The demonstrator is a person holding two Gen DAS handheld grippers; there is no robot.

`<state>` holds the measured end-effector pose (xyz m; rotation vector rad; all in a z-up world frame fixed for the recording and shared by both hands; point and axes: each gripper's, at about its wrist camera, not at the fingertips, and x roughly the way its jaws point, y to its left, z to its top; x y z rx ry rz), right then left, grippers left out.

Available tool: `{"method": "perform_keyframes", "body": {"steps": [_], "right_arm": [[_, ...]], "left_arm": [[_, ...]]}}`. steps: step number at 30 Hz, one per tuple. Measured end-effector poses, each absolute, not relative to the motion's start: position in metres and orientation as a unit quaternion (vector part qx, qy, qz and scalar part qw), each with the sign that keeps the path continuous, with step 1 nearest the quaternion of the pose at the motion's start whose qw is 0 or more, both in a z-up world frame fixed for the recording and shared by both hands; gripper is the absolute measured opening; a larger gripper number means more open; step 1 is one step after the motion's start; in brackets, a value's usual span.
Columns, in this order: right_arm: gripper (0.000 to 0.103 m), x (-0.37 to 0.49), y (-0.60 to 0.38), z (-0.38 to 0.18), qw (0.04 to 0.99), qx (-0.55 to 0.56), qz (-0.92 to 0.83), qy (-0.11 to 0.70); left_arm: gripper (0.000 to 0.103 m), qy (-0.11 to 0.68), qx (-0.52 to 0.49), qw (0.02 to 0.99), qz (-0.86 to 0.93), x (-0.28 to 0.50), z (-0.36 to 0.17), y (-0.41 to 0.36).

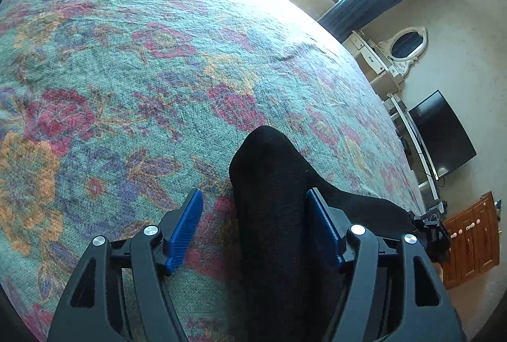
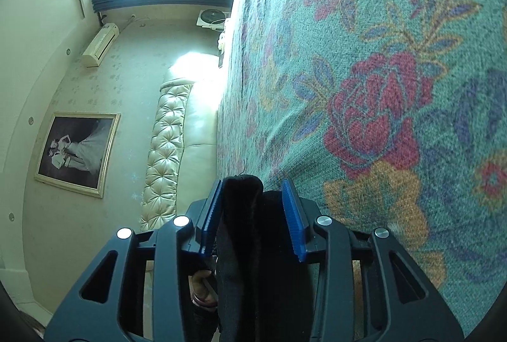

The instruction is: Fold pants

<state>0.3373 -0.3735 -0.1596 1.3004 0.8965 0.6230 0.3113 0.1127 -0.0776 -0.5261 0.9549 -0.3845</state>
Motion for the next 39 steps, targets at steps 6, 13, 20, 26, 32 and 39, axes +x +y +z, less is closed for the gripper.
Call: {"method": "perform_keyframes", "body": {"steps": [6,13,20,26,32,39], "right_arm": [[0.041,0.297,-0.381,-0.159,0.664,0.578,0.270,0.389],[0.046,0.237,-0.371,-0.158,0.662,0.580,0.275,0.387],[0.050,0.187,-0.361,-0.156,0.664,0.574,0.278,0.390],[0.057,0.152,-0.356,-0.154,0.659,0.578,0.283,0.389],[0.059,0.118,-0.347,-0.153,0.654,0.586,0.283,0.385],[0.068,0.090,-0.314,-0.123,0.729,0.487,0.239,0.417]], "left_arm": [[0.069,0.448,-0.270,0.835,-0.169,0.278,-0.076,0.125],[0.070,0.440,-0.283,0.839,-0.153,0.226,-0.077,0.126],[0.070,0.428,-0.292,0.844,-0.141,0.174,-0.068,0.121],[0.070,0.420,-0.255,0.860,-0.138,0.122,-0.057,0.102],[0.070,0.417,-0.216,0.871,-0.144,0.089,-0.044,0.066],[0.077,0.403,-0.162,0.891,-0.135,0.063,-0.029,0.027]]}}
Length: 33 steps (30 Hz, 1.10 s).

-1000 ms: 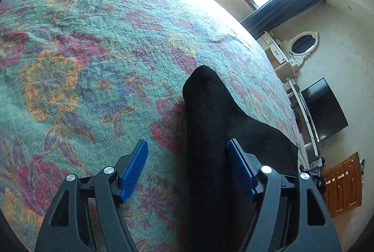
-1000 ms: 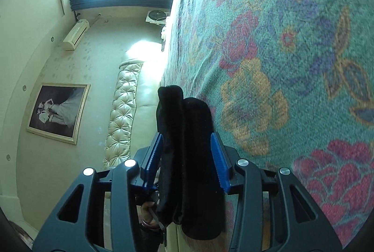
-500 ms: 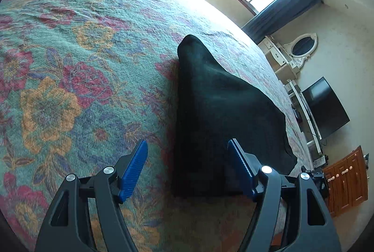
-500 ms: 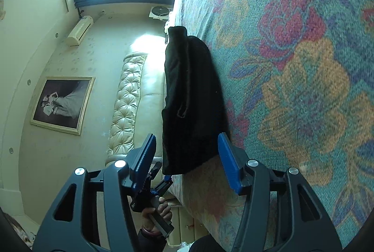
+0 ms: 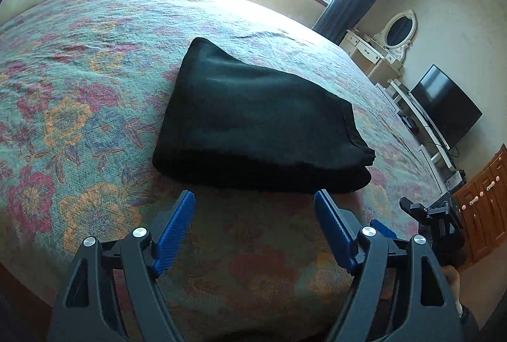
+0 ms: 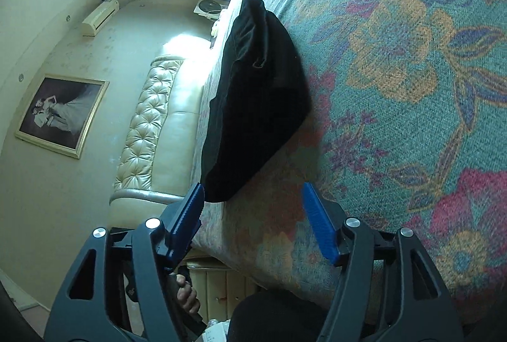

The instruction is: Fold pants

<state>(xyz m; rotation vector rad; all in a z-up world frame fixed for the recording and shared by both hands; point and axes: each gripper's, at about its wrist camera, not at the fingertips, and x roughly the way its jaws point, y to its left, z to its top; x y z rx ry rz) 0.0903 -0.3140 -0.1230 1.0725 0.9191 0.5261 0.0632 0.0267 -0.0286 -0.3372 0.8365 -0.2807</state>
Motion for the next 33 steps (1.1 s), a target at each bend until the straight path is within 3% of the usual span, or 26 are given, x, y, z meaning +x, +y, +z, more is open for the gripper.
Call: {"method": "perform_keyframes", "body": {"steps": [3,8,16,33], "right_arm": [[0.076,0.085,-0.295,-0.103,0.774,0.410,0.204,0.437],[0.078,0.070,-0.250,-0.081,0.827,0.274,0.153,0.467],[0.085,0.051,-0.210,-0.060,0.884,0.127,0.077,0.444],[0.086,0.049,-0.208,-0.057,0.886,0.123,0.078,0.440]], "left_arm": [[0.081,0.398,-0.141,0.898,-0.124,0.056,-0.025,0.017],[0.084,0.397,-0.106,0.906,-0.100,0.044,-0.025,0.004],[0.084,0.384,-0.049,0.920,-0.060,0.038,-0.020,-0.011],[0.086,0.355,-0.024,0.933,-0.053,0.033,-0.006,-0.024]]}}
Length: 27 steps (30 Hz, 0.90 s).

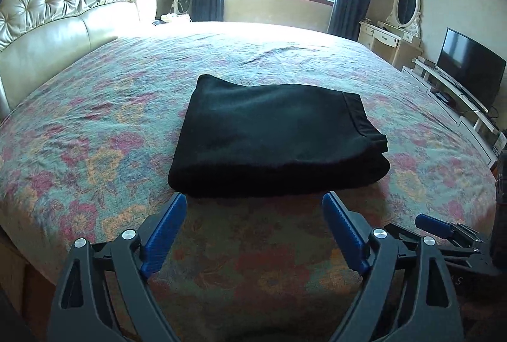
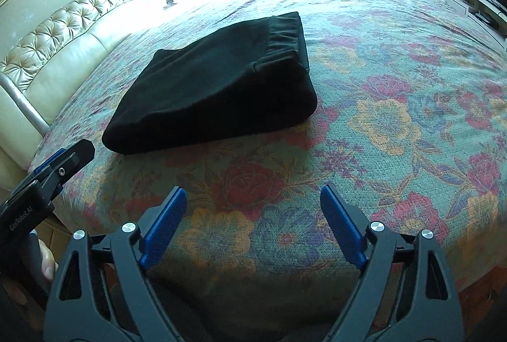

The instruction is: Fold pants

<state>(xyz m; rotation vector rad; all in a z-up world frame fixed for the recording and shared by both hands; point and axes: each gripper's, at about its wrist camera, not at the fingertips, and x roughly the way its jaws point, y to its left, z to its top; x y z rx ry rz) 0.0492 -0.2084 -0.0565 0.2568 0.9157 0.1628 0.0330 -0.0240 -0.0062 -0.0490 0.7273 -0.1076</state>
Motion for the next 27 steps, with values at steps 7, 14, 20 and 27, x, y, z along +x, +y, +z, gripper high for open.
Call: {"method": "perform_keyframes", "body": {"steps": [7,14,20,27], "right_arm": [[0.086,0.049,-0.211,-0.056,0.886,0.130,0.080,0.439],[0.086,0.050,-0.209,-0.058,0.884,0.131,0.083,0.441],[0.086,0.050,-0.209,-0.064,0.880,0.137,0.084,0.448],[0.086,0.050,-0.208,-0.067,0.878,0.138,0.083,0.451]], "left_arm": [[0.088,0.353,-0.011,0.935,-0.032,0.034,-0.002,-0.028],[0.088,0.352,-0.001,0.936,-0.021,0.033,-0.004,-0.029],[0.088,0.343,0.009,0.939,-0.014,0.030,-0.004,-0.029],[0.088,0.336,-0.016,0.941,-0.028,0.028,0.000,-0.024]]}}
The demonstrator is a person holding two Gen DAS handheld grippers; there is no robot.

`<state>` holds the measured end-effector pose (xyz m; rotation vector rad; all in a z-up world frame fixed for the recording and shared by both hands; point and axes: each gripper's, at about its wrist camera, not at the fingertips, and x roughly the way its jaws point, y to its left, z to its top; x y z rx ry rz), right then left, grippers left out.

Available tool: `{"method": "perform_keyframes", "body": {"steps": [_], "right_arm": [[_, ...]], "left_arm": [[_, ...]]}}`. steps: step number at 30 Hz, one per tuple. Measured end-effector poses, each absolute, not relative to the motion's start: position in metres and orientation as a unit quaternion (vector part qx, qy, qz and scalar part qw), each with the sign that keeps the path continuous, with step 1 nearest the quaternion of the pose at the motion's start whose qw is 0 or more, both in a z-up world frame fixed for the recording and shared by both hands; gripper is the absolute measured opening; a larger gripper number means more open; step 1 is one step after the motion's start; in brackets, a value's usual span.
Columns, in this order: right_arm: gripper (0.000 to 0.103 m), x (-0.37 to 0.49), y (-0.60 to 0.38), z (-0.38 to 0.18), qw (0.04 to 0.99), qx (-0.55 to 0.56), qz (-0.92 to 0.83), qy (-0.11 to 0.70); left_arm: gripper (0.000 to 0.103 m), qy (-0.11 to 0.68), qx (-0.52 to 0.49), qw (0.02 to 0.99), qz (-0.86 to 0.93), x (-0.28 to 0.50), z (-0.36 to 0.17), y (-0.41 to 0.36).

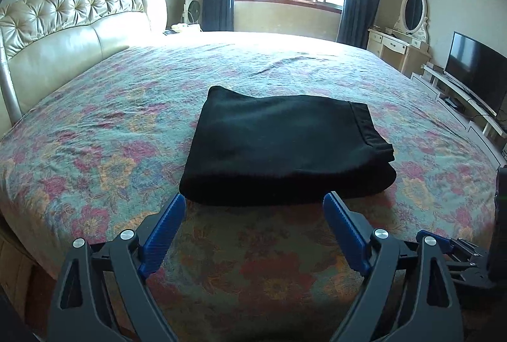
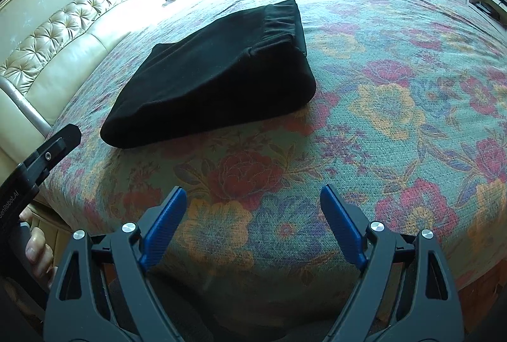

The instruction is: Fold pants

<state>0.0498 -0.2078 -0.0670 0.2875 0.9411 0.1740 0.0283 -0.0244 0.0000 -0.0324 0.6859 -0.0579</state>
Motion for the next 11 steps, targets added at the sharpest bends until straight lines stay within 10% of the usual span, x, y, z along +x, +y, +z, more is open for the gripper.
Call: {"method": "perform_keyframes", "body": {"steps": [11], "right_arm": [[0.086,0.0486,-0.2118,-0.0670,0.878,0.142,0.079,0.450]], "left_arm": [[0.088,0.342,-0.034,0.939,-0.025,0.0285,-0.0012,-0.0242]]}}
